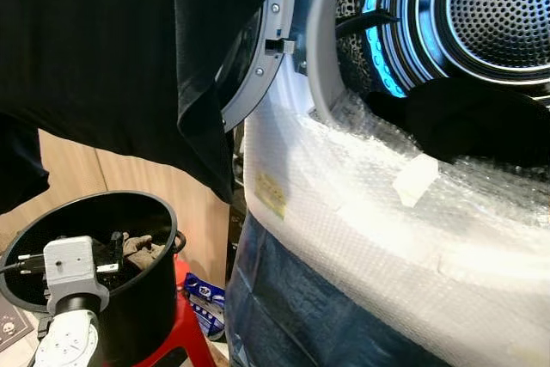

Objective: Clothes washing

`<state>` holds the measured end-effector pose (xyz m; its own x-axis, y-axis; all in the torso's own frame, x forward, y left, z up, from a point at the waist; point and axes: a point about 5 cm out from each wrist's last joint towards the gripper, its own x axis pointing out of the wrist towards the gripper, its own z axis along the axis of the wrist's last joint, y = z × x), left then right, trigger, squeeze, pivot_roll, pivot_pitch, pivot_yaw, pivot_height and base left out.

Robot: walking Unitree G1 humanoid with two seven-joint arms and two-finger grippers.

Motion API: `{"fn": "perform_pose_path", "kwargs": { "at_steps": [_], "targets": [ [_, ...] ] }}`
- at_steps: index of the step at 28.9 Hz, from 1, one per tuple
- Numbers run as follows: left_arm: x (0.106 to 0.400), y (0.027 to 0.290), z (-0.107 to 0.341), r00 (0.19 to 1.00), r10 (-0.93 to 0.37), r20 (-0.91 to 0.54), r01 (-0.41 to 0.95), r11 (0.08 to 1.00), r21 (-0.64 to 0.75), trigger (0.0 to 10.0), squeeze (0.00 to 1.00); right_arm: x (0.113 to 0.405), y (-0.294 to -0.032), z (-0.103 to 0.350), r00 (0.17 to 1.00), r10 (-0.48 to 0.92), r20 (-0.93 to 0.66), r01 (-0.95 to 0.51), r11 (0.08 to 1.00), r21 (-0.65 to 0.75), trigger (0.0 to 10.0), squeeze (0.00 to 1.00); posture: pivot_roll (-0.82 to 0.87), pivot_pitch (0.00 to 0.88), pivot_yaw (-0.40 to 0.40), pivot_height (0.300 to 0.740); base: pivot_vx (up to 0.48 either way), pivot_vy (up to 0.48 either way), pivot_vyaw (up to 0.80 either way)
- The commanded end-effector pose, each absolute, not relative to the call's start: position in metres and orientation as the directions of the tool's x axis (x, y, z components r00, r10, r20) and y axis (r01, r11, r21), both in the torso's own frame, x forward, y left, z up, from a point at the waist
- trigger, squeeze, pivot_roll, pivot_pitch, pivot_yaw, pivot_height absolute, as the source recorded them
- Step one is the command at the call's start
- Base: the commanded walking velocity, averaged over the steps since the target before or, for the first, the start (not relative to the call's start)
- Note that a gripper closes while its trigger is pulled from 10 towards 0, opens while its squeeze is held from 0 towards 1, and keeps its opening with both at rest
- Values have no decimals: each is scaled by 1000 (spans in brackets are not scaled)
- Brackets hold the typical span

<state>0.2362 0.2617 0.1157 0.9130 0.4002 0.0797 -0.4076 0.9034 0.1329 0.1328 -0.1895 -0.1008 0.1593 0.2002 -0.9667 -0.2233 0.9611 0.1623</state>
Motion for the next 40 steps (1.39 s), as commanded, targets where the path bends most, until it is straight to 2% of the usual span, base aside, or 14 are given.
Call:
{"fn": "perform_pose_path", "kwargs": {
  "at_steps": [1,3,8,9,13,16,19,25,28,31,40],
  "targets": [
    [232,266,118,900,429,73,-435,893,116,10000,0,128,-201,-102,149,98,-984,-173,982,72,10000,0,124,0,-87,740,0,0,0],
    [231,269,118,895,443,61,-447,886,122,10000,0,127,-202,-103,153,55,-987,-156,987,31,10000,0,126,0,-86,740,0,0,0],
    [228,292,109,836,540,-95,-533,841,93,10000,0,124,-207,-105,149,-60,-987,-205,975,-90,10000,0,130,0,-88,740,0,0,0],
    [227,304,111,828,552,-99,-541,832,121,10000,0,126,-205,-104,163,-57,-985,-166,982,-85,10000,0,124,0,-88,740,0,0,0],
    [225,324,107,817,555,-158,-535,831,154,10000,0,130,-202,-104,177,-53,-983,-164,983,-82,10000,0,121,0,-94,740,0,0,0],
    [227,331,102,840,492,-231,-450,867,213,10000,0,134,-199,-103,187,-46,-981,-195,977,-82,10000,0,109,0,-99,740,0,0,0],
    [227,333,101,836,488,-252,-448,871,203,10000,0,136,-197,-102,192,-40,-981,-192,978,-77,10000,0,112,0,-107,740,0,0,0],
    [221,352,86,769,507,-389,-459,862,215,10000,0,138,-197,-102,198,-43,-979,-197,977,-82,10000,0,115,0,-116,740,0,0,0],
    [219,353,81,740,514,-433,-499,852,158,10000,0,140,-197,-101,204,-43,-978,-196,977,-84,10000,0,116,0,-119,740,0,0,0],
    [218,347,73,710,502,-494,-606,792,-67,10000,0,142,-197,-101,211,-45,-976,-216,972,-91,10000,0,117,0,-122,740,0,0,0],
    [233,318,65,741,386,-550,-562,804,-193,10000,0,146,-195,-99,221,-36,-975,-218,972,-85,10000,0,120,0,-126,740,0,0,0]
  ]
}}
